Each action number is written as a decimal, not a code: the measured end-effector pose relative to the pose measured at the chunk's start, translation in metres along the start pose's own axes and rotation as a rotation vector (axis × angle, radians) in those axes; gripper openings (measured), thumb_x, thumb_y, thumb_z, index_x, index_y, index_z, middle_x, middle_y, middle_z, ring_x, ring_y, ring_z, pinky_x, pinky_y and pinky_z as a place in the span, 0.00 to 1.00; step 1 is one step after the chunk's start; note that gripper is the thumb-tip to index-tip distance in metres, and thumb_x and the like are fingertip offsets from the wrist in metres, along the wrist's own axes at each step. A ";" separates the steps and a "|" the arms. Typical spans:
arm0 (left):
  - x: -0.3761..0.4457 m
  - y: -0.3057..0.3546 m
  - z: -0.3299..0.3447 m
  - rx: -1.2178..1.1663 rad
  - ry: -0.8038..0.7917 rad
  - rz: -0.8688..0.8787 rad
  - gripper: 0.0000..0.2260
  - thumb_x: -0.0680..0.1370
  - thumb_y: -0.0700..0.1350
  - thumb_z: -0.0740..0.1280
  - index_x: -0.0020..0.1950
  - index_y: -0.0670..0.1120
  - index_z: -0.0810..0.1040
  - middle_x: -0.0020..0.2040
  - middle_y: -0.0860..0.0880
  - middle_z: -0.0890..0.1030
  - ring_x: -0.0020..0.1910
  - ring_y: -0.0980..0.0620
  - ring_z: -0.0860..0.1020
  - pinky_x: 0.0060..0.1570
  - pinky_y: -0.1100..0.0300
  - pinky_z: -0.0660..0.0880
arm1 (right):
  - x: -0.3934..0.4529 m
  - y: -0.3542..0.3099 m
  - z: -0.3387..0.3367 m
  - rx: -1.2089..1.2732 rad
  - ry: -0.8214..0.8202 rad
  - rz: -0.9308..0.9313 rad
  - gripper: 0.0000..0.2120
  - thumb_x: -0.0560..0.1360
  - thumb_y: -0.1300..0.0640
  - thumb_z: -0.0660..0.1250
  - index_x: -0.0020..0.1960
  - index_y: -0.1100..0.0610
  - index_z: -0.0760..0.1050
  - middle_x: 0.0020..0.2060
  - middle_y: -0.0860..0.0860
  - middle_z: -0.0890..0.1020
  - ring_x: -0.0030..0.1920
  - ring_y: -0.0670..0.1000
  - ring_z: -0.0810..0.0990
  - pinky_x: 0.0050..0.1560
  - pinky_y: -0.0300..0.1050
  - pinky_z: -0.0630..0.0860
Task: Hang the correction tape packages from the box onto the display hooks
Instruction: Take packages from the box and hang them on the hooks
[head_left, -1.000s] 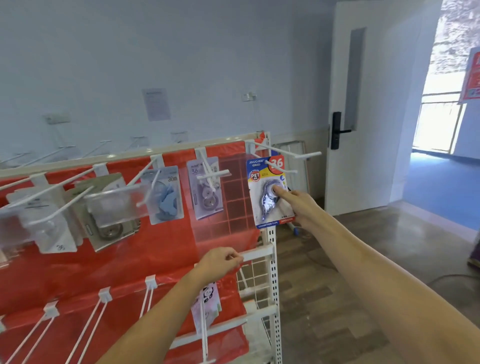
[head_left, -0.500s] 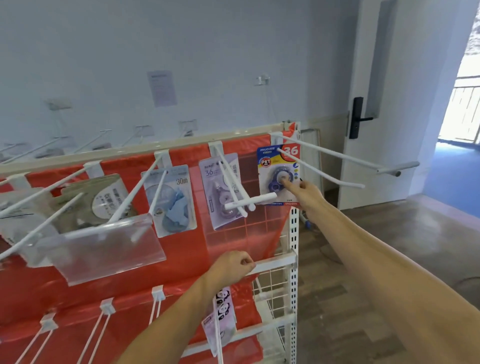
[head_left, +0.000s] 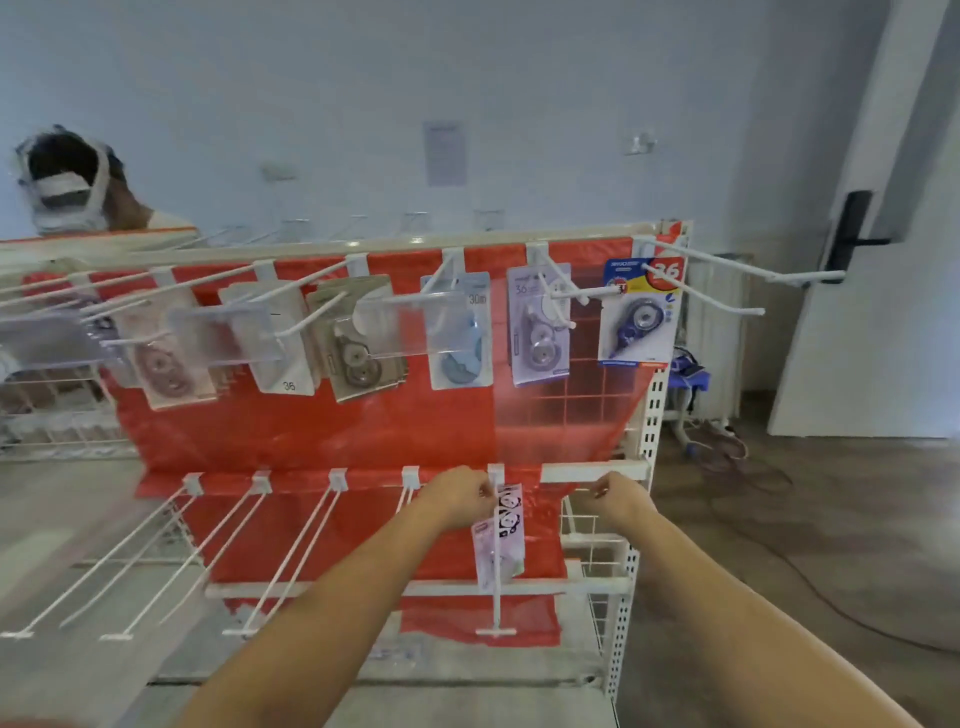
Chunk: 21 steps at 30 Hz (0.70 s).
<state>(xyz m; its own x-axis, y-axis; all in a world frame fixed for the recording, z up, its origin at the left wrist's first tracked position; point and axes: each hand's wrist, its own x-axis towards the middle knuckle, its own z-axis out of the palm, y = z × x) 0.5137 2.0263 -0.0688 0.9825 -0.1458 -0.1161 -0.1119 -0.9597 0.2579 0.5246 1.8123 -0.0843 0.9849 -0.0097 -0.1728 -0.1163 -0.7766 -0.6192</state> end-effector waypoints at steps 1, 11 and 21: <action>-0.013 -0.010 -0.002 0.002 0.001 -0.035 0.14 0.79 0.50 0.62 0.57 0.43 0.80 0.57 0.42 0.81 0.55 0.44 0.78 0.53 0.56 0.75 | -0.008 -0.006 0.009 -0.065 -0.008 -0.038 0.07 0.76 0.60 0.63 0.51 0.61 0.75 0.43 0.54 0.79 0.47 0.54 0.79 0.47 0.45 0.75; -0.144 -0.105 -0.028 0.166 0.080 -0.249 0.16 0.78 0.52 0.62 0.64 0.48 0.74 0.63 0.45 0.76 0.62 0.44 0.74 0.62 0.50 0.72 | -0.083 -0.111 0.082 -0.328 -0.075 -0.347 0.16 0.77 0.62 0.59 0.64 0.63 0.71 0.61 0.60 0.77 0.61 0.59 0.76 0.57 0.47 0.73; -0.256 -0.212 -0.053 0.174 0.152 -0.247 0.21 0.78 0.52 0.63 0.69 0.46 0.69 0.65 0.42 0.73 0.64 0.41 0.72 0.63 0.46 0.70 | -0.181 -0.225 0.179 -0.223 -0.053 -0.412 0.16 0.77 0.60 0.59 0.64 0.62 0.72 0.62 0.61 0.77 0.62 0.60 0.75 0.59 0.48 0.72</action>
<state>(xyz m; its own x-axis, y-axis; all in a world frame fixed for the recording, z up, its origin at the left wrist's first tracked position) 0.2940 2.2797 -0.0432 0.9926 0.1216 -0.0069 0.1218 -0.9901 0.0705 0.3497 2.1017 -0.0510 0.9348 0.3551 0.0105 0.3188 -0.8256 -0.4656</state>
